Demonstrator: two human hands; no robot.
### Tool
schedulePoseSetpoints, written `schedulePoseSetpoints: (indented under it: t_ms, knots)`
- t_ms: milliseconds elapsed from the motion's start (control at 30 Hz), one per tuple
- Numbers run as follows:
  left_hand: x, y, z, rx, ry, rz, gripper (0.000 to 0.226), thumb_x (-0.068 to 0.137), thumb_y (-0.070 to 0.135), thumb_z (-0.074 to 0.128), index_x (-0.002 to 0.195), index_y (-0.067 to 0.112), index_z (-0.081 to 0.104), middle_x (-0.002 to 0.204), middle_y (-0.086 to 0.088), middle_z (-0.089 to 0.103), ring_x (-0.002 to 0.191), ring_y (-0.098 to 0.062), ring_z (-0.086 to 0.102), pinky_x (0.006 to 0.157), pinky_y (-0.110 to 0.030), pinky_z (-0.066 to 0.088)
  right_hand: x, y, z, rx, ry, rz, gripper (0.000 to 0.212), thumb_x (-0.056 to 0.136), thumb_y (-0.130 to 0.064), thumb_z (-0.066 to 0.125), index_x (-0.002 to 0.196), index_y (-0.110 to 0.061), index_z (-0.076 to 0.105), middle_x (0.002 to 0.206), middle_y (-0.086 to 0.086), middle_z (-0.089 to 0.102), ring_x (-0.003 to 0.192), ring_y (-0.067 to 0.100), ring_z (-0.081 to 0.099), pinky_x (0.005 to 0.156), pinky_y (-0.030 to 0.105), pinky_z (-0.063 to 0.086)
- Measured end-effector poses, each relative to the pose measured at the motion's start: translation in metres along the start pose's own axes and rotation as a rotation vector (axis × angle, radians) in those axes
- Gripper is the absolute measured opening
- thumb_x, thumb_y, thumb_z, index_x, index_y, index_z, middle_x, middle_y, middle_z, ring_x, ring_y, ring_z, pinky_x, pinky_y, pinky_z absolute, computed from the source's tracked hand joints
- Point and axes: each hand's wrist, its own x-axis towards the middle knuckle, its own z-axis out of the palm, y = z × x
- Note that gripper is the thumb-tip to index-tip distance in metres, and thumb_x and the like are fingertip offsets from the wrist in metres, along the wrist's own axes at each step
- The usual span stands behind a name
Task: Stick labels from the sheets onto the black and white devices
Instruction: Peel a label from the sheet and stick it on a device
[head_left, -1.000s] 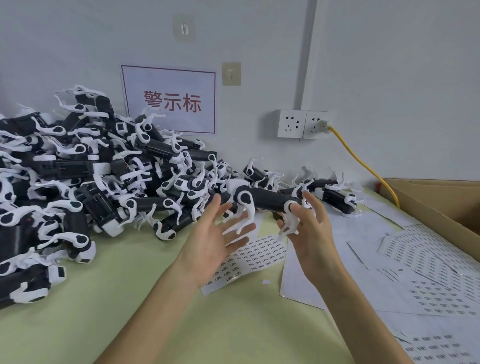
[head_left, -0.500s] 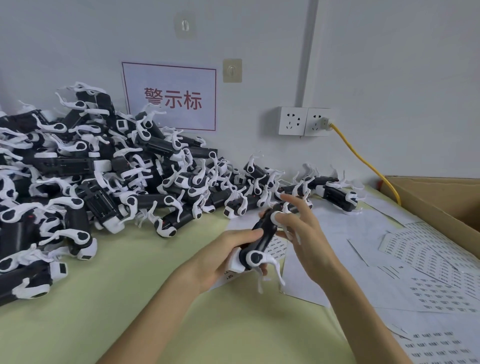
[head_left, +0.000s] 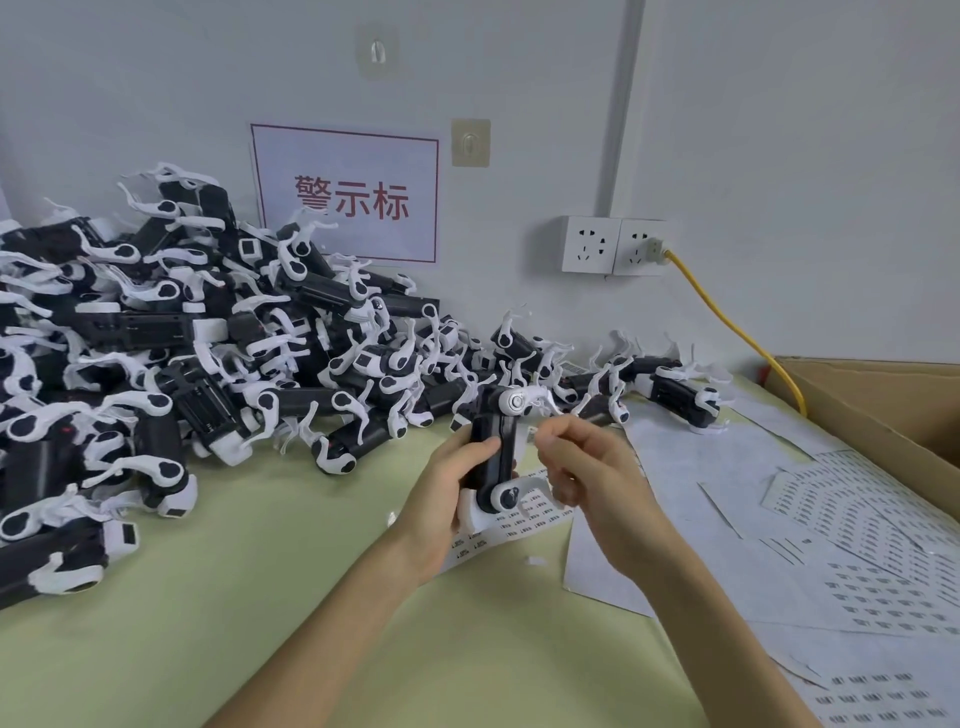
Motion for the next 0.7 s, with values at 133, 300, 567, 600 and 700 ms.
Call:
schedulePoseSetpoints:
  t_ms: [133,300,567,600,700]
  knots:
    - [-0.002,-0.001,0.004,0.04,-0.013,0.035,0.035,0.091,0.036,0.06,0.123,0.026,0.07,0.12,-0.01,0.074,0.11,-0.023,0.071,0.097,-0.041,0.051,-0.001,0.005,0.005,-0.099,0.013,-0.067,0.017,0.102,-0.012,0.06,0.085,-0.013,0.063,0.067,-0.008,0.046,0.061,0.009,0.035,0.057,0.017,0.032]
    - [-0.002,-0.005,0.005,0.118,0.004,0.072,0.027,0.106,0.025,0.051,0.131,0.023,0.062,0.129,-0.009,0.069,0.122,-0.024,0.065,0.105,-0.041,0.05,-0.003,0.006,0.011,-0.116,0.071,-0.1,0.015,0.095,-0.028,0.06,0.082,-0.023,0.063,0.072,-0.012,0.051,0.063,0.004,0.043,0.06,0.011,0.037]
    - [-0.001,-0.013,0.009,0.136,-0.032,0.136,0.04,0.091,0.036,0.06,0.131,0.028,0.058,0.126,0.004,0.071,0.123,-0.011,0.064,0.106,-0.036,0.047,-0.001,0.01,0.012,-0.169,0.111,-0.118,0.019,0.102,-0.029,0.058,0.087,-0.018,0.062,0.075,-0.016,0.055,0.077,0.031,0.058,0.073,0.029,0.043]
    - [-0.001,-0.014,0.008,0.14,-0.043,0.144,0.041,0.091,0.036,0.059,0.132,0.029,0.057,0.129,0.006,0.07,0.126,-0.012,0.062,0.109,-0.038,0.045,-0.002,0.01,0.012,-0.185,0.111,-0.117,0.02,0.104,-0.027,0.057,0.087,-0.018,0.062,0.073,-0.016,0.055,0.077,0.034,0.058,0.072,0.031,0.043]
    - [-0.001,-0.016,0.009,0.144,-0.063,0.158,0.041,0.093,0.036,0.058,0.134,0.031,0.055,0.133,0.006,0.068,0.129,-0.012,0.06,0.115,-0.044,0.042,-0.003,0.009,0.013,-0.207,0.119,-0.128,0.019,0.102,-0.029,0.055,0.086,-0.02,0.061,0.066,-0.018,0.052,0.07,0.03,0.056,0.069,0.034,0.043]
